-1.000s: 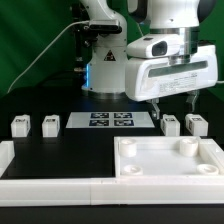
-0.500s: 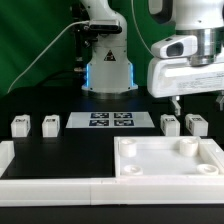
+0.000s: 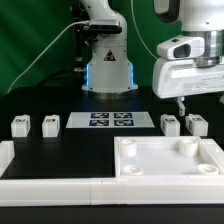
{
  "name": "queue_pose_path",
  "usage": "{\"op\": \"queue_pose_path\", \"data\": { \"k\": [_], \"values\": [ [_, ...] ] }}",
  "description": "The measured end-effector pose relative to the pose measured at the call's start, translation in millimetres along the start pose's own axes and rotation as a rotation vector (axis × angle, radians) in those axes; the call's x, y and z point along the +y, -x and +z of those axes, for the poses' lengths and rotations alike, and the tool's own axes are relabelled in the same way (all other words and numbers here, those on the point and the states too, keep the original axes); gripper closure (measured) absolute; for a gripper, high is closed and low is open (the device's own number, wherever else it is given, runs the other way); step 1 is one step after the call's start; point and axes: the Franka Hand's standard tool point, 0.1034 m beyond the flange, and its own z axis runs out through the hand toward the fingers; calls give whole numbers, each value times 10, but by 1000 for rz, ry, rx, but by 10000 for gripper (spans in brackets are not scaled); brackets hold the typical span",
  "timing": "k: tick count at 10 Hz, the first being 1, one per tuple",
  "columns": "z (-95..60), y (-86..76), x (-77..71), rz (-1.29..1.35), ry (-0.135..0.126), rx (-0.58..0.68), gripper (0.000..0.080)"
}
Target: Assemble one leg
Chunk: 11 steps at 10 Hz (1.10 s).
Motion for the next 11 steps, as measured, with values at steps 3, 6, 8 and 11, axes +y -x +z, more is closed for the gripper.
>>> {"op": "queue_pose_path", "data": {
  "k": [3, 6, 8, 11],
  "values": [
    [30, 95, 58, -5, 12, -237, 151],
    [60, 109, 25, 1, 19, -472, 151],
    [66, 163, 31, 3, 23, -636, 151],
    [122, 158, -65, 28, 35, -678, 151]
  ]
}}
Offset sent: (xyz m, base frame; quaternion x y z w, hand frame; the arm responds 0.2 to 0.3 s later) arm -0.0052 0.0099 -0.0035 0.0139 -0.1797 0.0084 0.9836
